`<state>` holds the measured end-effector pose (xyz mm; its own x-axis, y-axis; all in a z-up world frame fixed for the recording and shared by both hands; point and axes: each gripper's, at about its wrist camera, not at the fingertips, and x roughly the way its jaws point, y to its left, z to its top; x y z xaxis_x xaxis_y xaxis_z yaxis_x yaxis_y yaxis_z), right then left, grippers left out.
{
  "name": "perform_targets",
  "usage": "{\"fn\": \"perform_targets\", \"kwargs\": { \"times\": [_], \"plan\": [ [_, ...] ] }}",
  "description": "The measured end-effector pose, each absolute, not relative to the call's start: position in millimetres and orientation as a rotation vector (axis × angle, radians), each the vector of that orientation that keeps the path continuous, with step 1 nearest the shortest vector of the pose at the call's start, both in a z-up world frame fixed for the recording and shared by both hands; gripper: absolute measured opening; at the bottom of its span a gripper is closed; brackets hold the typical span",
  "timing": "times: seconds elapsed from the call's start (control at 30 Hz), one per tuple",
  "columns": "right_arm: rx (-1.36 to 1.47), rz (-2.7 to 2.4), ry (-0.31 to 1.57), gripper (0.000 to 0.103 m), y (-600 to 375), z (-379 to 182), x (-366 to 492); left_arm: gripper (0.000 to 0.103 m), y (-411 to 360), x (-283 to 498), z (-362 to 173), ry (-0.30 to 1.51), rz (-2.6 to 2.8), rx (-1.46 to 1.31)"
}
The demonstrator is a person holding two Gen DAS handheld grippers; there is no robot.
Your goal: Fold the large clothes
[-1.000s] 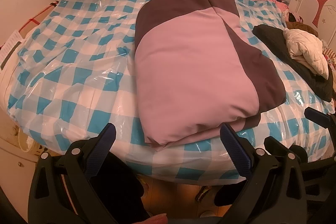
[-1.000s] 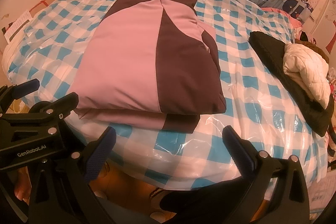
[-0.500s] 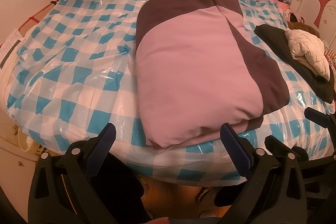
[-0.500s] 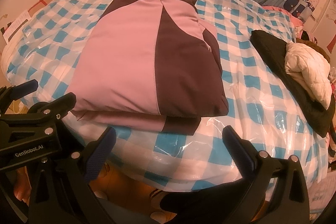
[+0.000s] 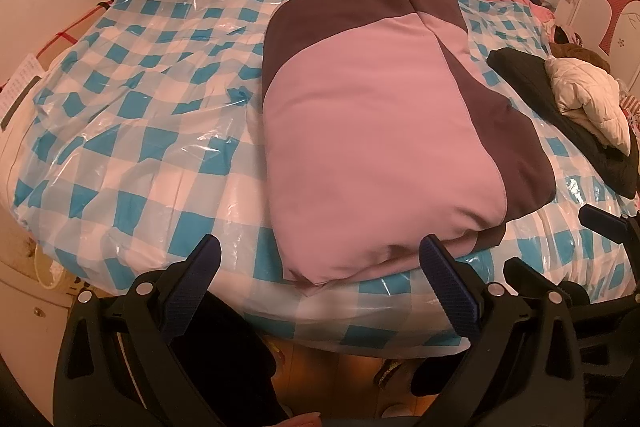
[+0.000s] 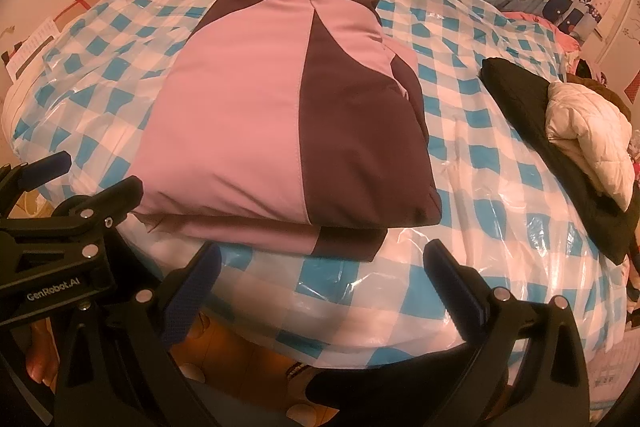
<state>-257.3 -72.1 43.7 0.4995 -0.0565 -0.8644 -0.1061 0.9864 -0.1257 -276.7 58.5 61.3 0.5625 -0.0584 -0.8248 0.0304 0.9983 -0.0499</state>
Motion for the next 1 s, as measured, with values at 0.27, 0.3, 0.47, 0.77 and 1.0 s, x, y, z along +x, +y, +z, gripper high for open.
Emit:
{"fn": "perform_targets", "kwargs": {
  "times": [0.27,0.3,0.47,0.77,1.0],
  "plan": [
    [-0.17,0.024,1.048,0.098,-70.9,40.4,-253.2,0.096,59.2,-276.2,60.8,0.974,-0.052,-0.032],
    [-0.169,0.025,1.05,0.098,-71.1,40.4,-253.3,0.096,59.4,-276.0,60.6,0.974,-0.053,-0.032],
    [-0.167,0.024,1.061,0.098,-71.3,37.9,-252.1,0.096,60.2,-276.8,59.3,0.978,-0.049,-0.035],
    [-0.164,0.023,1.065,0.098,-73.2,36.5,-252.7,0.096,59.4,-277.7,55.4,0.981,-0.046,-0.035],
    [-0.167,0.023,1.068,0.098,-74.1,34.7,-251.8,0.096,59.9,-277.2,54.8,0.982,-0.047,-0.036]
  ]
}}
